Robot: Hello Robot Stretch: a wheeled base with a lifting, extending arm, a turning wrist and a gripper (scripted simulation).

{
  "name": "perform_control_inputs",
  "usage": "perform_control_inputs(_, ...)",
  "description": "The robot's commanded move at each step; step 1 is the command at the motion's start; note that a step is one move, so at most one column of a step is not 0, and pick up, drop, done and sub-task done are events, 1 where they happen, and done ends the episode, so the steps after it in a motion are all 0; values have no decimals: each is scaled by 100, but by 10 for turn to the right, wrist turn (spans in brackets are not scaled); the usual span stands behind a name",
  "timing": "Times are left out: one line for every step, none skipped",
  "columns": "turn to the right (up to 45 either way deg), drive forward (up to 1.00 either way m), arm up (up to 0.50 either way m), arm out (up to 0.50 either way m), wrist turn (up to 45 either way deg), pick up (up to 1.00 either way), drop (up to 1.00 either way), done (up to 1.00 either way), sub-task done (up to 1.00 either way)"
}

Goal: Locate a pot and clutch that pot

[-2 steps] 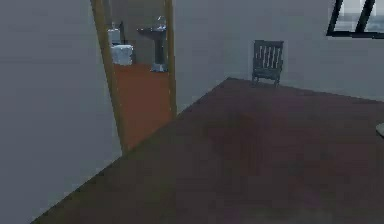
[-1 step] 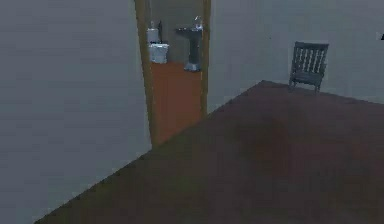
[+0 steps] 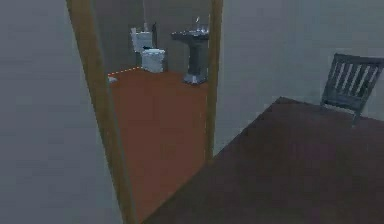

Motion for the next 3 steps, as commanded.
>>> perform_control_inputs(0, 80, 0, 0, 0, 0, 0, 0, 0)
perform_control_inputs(-300, 0, 0, 0, 0, 0, 0, 0, 0)
perform_control_inputs(0, 95, 0, 0, 0, 0, 0, 0, 0)
